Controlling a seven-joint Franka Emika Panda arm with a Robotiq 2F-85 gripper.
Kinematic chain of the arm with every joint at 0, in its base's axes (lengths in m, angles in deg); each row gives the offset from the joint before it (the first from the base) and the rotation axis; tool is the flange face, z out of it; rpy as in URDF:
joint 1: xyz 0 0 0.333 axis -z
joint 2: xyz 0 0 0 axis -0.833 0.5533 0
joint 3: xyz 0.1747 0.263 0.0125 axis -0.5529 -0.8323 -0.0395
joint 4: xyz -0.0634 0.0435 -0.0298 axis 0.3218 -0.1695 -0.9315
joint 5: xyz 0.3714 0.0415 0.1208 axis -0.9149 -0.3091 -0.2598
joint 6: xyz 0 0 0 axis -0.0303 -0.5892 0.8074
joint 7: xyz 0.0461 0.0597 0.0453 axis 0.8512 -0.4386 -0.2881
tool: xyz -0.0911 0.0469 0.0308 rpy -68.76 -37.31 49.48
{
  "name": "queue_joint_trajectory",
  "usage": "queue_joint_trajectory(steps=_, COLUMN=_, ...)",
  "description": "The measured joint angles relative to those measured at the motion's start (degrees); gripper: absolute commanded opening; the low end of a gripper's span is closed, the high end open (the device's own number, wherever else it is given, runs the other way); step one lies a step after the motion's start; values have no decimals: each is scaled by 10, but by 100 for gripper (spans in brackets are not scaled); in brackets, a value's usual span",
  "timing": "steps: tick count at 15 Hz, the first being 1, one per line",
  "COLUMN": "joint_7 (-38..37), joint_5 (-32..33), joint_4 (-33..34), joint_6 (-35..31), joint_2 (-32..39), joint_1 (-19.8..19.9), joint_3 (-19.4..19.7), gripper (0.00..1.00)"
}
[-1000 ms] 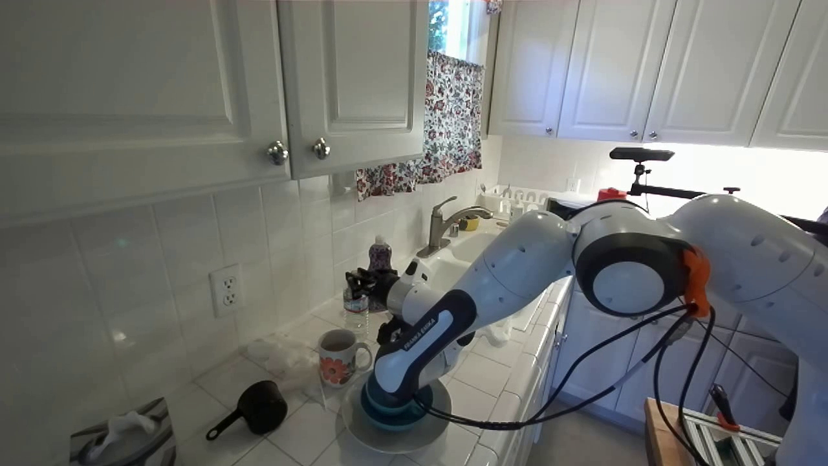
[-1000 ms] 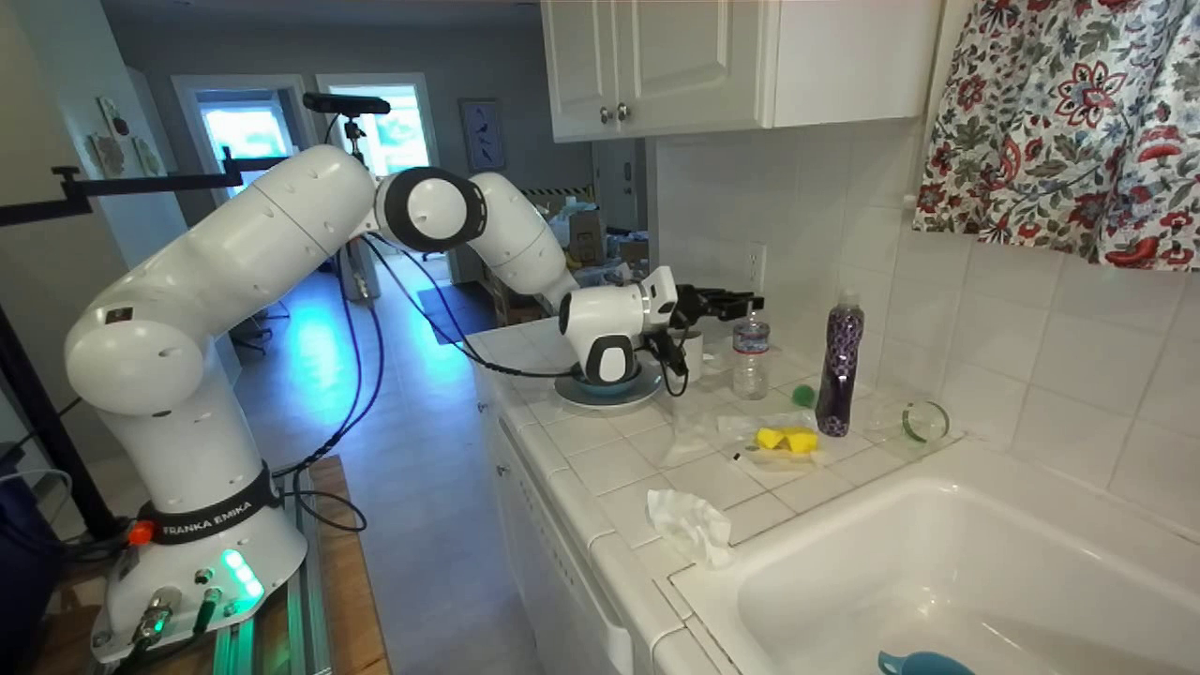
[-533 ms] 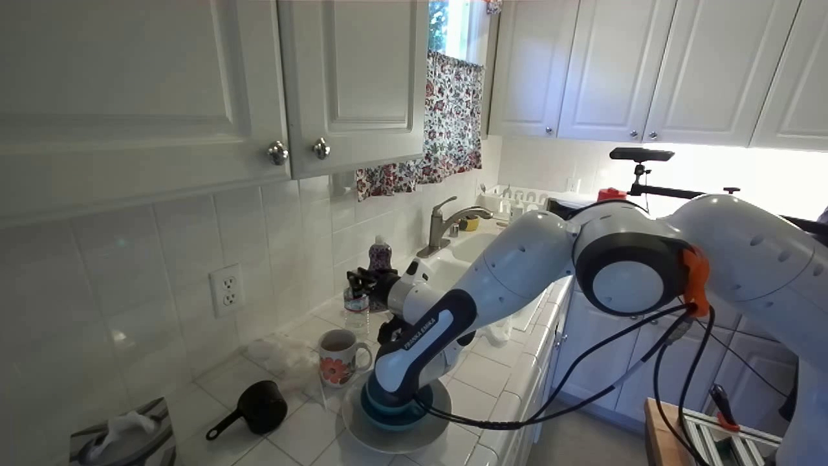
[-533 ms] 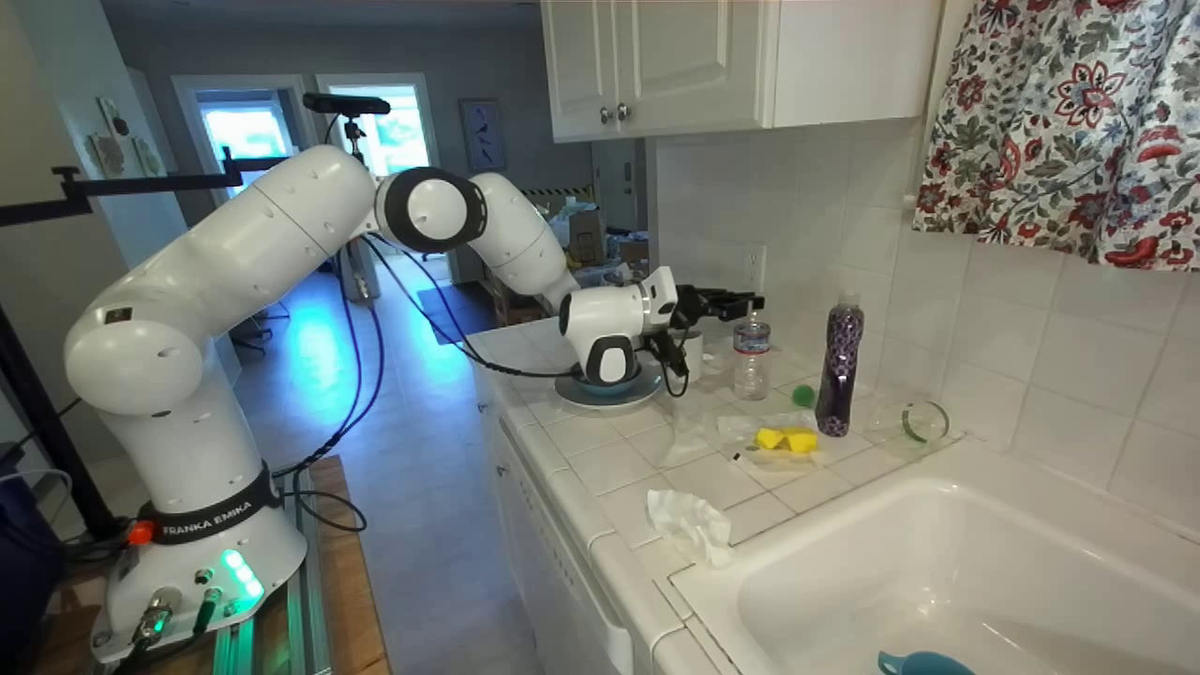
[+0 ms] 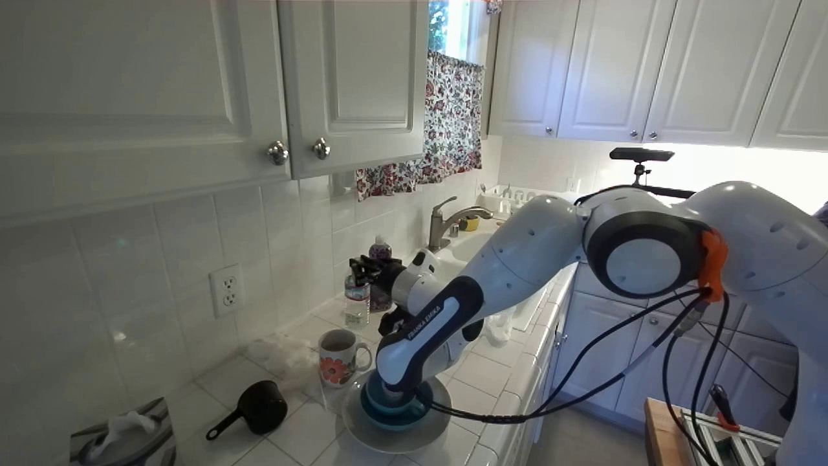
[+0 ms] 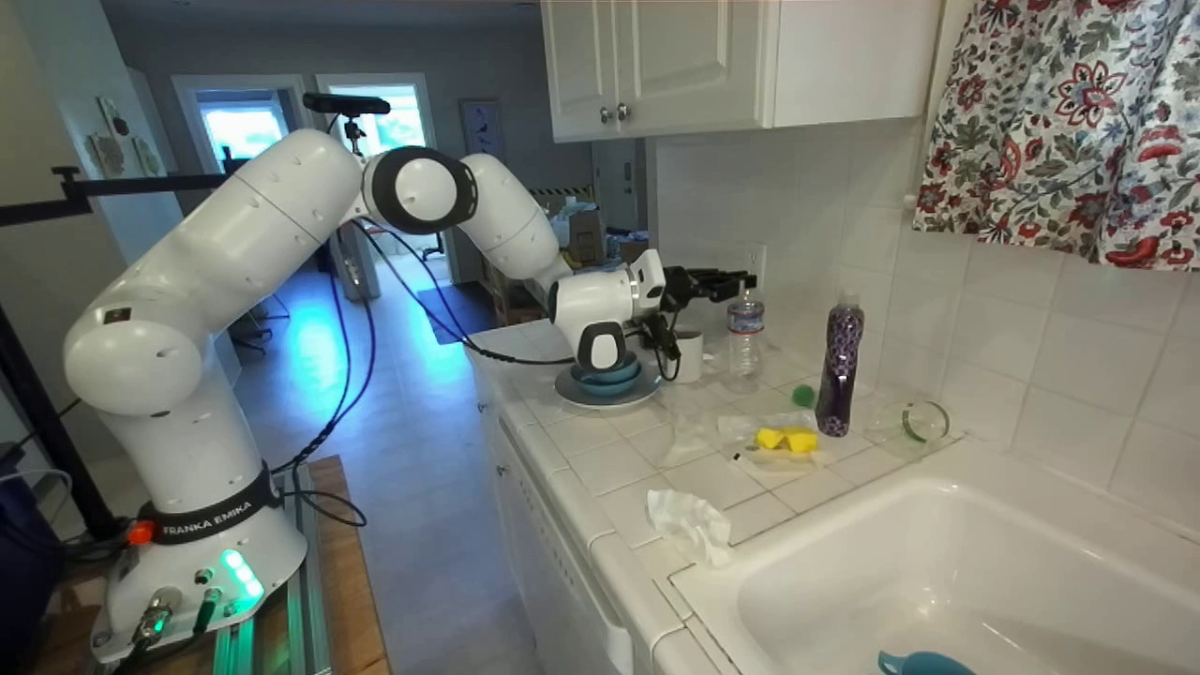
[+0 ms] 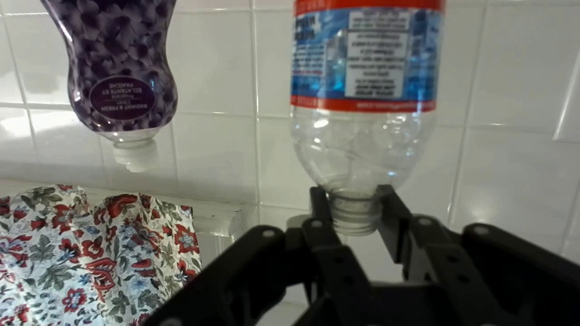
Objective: Pick up the bottle and pour some water in the cup
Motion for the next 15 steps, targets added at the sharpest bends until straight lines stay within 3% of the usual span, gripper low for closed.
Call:
queue_joint_trajectory(steps=4, joint_7=12, joint_5=0, joint_4=-81, joint_6=1, joint_2=-67, joint_1=6, joint_3=2, gripper=8)
queue_joint_trajectory(steps=8, joint_7=77, joint_5=0, joint_4=-144, joint_6=6, joint_2=-125, joint_1=5, joint_3=26, gripper=8)
queue_joint_trajectory(steps=15, joint_7=171, joint_5=8, joint_4=-214, joint_6=75, joint_2=-181, joint_1=-21, joint_3=35, gripper=8)
